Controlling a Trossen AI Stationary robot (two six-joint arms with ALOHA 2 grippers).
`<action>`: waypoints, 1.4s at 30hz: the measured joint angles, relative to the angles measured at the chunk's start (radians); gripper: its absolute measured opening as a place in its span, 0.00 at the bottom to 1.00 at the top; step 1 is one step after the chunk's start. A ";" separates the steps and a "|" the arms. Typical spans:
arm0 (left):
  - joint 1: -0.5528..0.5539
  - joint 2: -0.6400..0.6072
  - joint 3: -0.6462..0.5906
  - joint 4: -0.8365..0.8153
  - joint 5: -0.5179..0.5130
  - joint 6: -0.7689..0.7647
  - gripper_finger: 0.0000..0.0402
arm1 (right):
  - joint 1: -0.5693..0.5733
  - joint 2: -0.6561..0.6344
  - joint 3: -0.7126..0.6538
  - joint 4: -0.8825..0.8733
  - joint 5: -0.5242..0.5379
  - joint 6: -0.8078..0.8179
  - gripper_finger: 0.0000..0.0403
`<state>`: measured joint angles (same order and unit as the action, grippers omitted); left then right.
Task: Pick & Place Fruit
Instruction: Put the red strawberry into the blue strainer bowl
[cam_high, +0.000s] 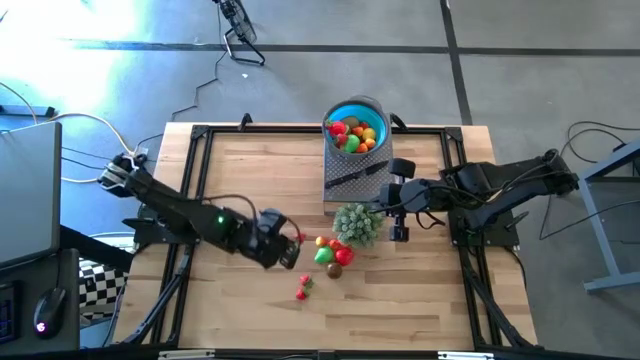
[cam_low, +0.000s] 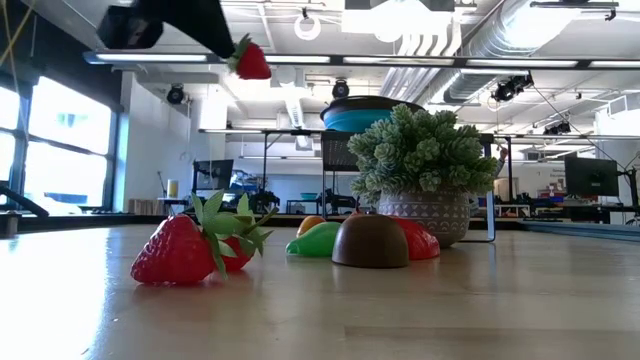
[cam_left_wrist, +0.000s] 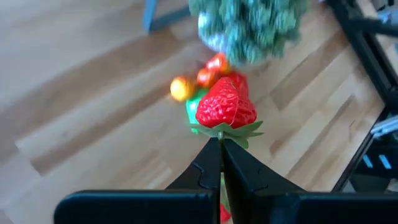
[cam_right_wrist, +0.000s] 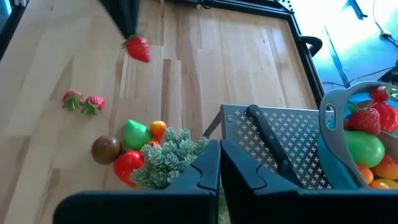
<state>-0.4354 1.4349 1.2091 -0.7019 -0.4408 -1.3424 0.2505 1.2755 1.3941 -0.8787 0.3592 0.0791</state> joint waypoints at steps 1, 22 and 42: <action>0.015 -0.010 0.000 0.002 0.000 0.019 0.00 | 0.000 0.000 0.000 0.000 0.000 -0.004 0.01; 0.417 -0.224 0.000 0.177 0.230 0.726 0.00 | -0.184 0.000 0.000 0.280 0.000 -0.058 0.01; 0.850 -0.184 0.000 0.648 0.930 1.050 0.00 | -0.258 0.000 0.000 0.473 0.002 -0.034 0.01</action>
<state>0.4143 1.2513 1.2087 -0.0541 0.4891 -0.2920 -0.0079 1.2755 1.3941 -0.4061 0.3613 0.0452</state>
